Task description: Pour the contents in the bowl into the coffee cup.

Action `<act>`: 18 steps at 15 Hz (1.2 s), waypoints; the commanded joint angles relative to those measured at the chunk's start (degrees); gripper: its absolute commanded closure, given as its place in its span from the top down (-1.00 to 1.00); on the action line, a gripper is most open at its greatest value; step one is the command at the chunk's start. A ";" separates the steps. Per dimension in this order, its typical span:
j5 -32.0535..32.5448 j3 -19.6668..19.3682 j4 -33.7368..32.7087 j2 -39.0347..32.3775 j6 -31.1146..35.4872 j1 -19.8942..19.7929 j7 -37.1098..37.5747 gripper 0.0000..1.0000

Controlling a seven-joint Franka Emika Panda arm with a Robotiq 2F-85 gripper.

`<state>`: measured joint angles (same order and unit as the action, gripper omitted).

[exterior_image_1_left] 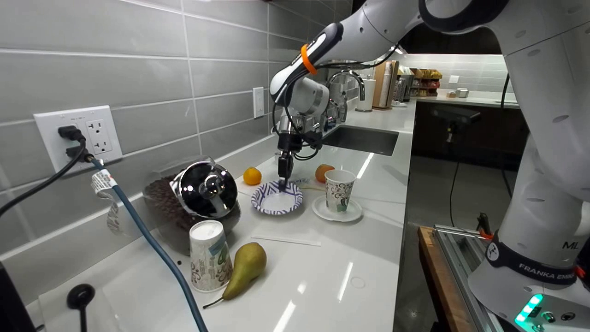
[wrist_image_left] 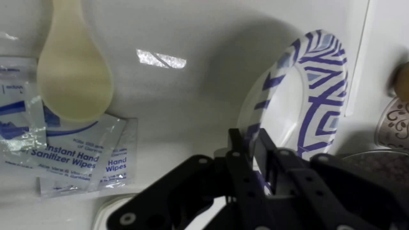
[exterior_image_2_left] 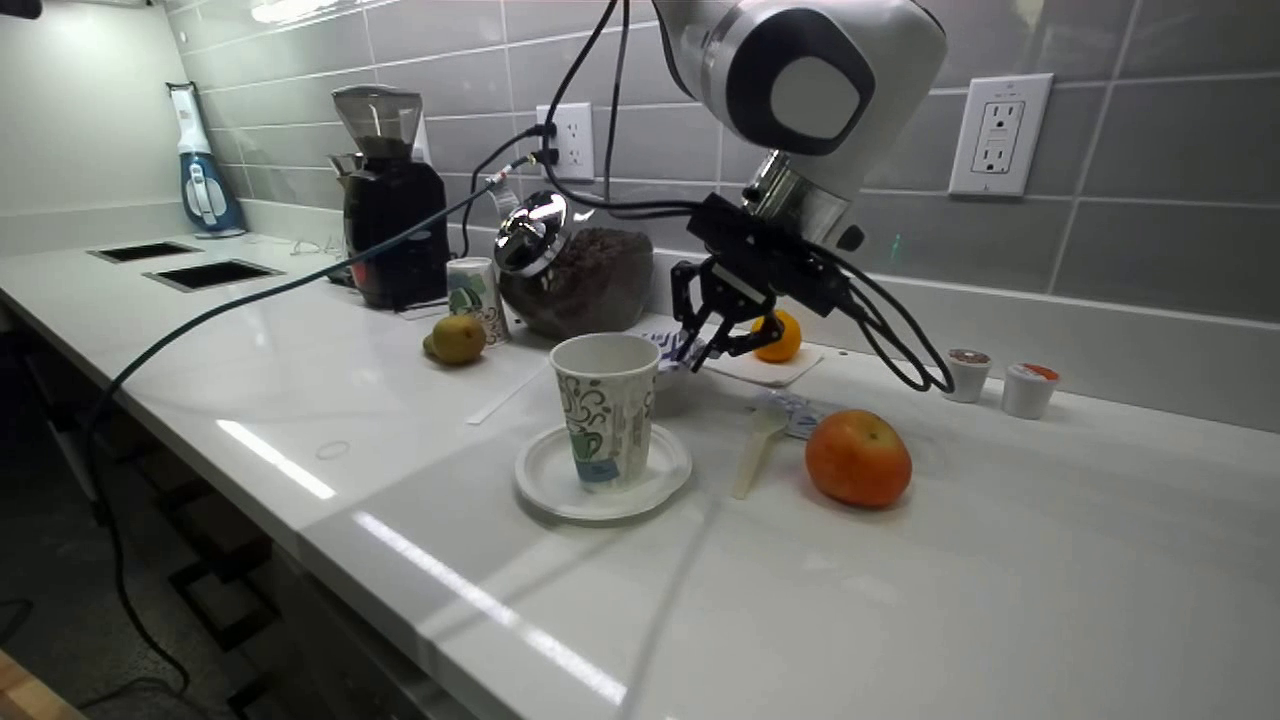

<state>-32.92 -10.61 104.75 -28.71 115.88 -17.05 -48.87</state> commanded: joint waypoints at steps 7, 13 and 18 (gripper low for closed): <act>10.80 0.15 6.06 8.66 8.41 -0.93 5.15 0.81; 8.31 0.21 19.88 17.71 30.96 -2.60 6.70 1.00; 15.73 -2.87 33.05 31.22 40.38 -2.00 10.98 1.00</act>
<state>-23.38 -11.74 128.06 -8.49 153.61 -19.42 -41.71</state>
